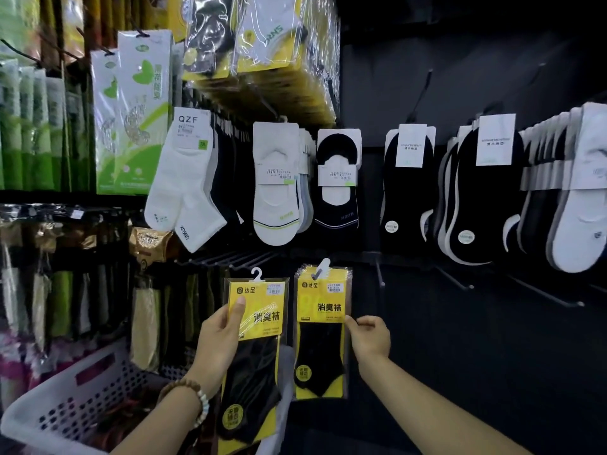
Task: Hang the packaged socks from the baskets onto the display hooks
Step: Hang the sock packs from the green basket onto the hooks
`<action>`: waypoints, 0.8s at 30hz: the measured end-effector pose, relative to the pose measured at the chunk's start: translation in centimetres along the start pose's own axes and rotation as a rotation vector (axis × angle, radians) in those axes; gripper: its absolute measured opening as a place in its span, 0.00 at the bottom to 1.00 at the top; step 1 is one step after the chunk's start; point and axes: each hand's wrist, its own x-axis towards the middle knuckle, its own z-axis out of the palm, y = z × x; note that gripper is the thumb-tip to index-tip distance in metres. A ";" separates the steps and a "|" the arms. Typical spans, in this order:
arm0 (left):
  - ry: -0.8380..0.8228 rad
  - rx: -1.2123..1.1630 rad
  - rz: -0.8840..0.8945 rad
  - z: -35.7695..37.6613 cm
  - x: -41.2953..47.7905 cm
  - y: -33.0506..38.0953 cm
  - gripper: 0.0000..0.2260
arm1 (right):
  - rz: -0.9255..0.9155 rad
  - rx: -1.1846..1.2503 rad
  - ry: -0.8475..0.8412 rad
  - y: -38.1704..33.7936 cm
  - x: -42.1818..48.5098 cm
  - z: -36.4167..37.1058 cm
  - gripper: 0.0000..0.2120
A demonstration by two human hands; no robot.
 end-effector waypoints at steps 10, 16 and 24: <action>-0.148 -0.116 -0.093 4.3 -2.9 0.9 0.12 | -0.142 0.133 -0.534 -2.6 -6.4 -0.9 0.08; -0.136 -0.200 -0.110 6.5 -3.6 1.7 0.13 | -0.174 0.267 -0.442 -2.2 -6.7 -2.4 0.05; -0.135 -0.185 -0.055 7.5 -2.5 1.2 0.21 | -0.240 0.198 -0.335 -3.4 -4.1 -1.3 0.03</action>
